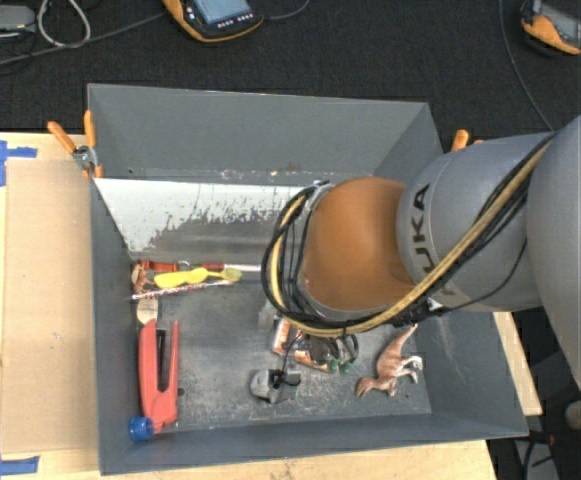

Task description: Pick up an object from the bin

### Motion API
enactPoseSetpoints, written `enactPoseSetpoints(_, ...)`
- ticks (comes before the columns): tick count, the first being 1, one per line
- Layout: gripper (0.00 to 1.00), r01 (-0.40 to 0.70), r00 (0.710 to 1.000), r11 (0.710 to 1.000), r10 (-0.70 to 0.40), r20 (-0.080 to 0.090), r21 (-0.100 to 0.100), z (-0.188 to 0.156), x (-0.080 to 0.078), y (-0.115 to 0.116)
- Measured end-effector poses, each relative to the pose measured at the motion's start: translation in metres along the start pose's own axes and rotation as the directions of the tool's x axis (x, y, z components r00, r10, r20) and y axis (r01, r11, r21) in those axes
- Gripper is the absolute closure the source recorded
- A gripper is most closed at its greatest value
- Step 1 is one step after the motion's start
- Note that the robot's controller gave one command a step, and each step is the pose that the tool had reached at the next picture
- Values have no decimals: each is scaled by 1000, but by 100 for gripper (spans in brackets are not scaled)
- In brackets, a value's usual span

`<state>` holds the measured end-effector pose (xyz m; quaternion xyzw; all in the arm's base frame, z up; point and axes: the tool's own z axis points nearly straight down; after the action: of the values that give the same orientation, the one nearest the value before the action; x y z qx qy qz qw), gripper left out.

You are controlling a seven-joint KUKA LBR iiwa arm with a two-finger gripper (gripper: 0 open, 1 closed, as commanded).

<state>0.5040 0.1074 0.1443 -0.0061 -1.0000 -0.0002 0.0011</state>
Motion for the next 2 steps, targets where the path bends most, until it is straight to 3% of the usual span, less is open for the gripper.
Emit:
enactPoseSetpoints(1,0,0,1000,1000,0,0,0,0,0,0)
enactPoseSetpoints(2,0,-61,998,998,61,4,-2,46,-27,-39)
